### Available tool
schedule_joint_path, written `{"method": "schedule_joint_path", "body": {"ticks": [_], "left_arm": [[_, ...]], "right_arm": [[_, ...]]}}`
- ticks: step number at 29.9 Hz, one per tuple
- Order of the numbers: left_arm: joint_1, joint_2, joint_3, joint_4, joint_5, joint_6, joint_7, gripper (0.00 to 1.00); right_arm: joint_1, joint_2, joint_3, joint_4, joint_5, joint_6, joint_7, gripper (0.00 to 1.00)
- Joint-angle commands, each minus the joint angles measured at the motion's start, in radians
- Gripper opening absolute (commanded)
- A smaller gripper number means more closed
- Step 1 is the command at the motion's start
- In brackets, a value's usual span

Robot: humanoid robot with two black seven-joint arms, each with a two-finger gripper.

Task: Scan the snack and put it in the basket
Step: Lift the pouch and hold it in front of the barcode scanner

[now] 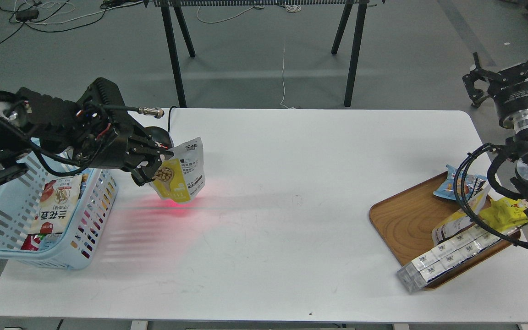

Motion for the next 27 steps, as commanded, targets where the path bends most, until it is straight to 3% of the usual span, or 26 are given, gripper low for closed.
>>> {"method": "schedule_joint_path", "body": {"ticks": [1, 27], "left_arm": [[0.021, -0.003, 0.004, 0.002, 0.000, -0.001, 0.004, 0.00], [0.022, -0.010, -0.053, 0.008, 0.000, -0.001, 0.001, 0.00]], "right_arm": [[0.000, 0.001, 0.001, 0.001, 0.000, 0.000, 0.000, 0.99], [0.000, 0.000, 0.009, 0.001, 0.000, 0.000, 0.000, 0.99]]}}
